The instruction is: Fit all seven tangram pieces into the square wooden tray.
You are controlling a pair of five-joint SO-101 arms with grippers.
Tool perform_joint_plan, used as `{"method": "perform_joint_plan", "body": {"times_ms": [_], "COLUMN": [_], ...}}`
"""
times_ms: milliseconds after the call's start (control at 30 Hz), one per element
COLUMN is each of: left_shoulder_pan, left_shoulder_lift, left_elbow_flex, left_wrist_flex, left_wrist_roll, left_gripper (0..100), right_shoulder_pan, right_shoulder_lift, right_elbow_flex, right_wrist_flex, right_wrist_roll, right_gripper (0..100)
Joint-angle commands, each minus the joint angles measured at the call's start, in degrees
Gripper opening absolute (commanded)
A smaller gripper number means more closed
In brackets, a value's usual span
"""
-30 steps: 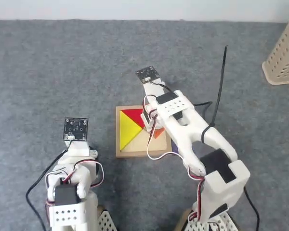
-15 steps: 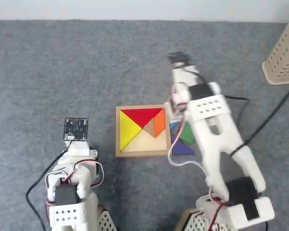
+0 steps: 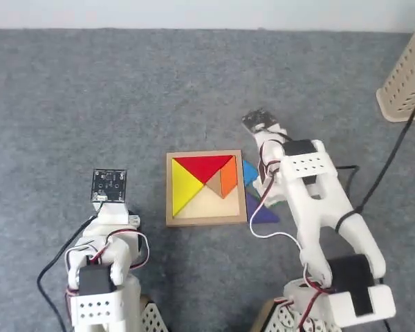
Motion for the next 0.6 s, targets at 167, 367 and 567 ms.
{"method": "perform_joint_plan", "body": {"times_ms": [167, 367, 567], "left_shoulder_pan": [-0.35, -0.35, -0.35], "left_shoulder_lift": [-0.88, -0.88, -0.88], "left_elbow_flex": [-0.66, -0.66, -0.66], "left_wrist_flex": [0.26, 0.26, 0.26], "left_wrist_roll": [0.44, 0.44, 0.44], "left_gripper": [1, 1, 1], "right_shoulder_pan": [0.04, 0.13, 0.13], "right_shoulder_lift": [2.86, 8.48, 11.47], "right_elbow_flex": [-0.09, -0.18, -0.18], "right_wrist_flex": [-6.46, -9.36, -10.68], "right_wrist_roll": [7.3, 11.69, 11.6], "right_gripper": [28.8, 28.6, 28.5]}}
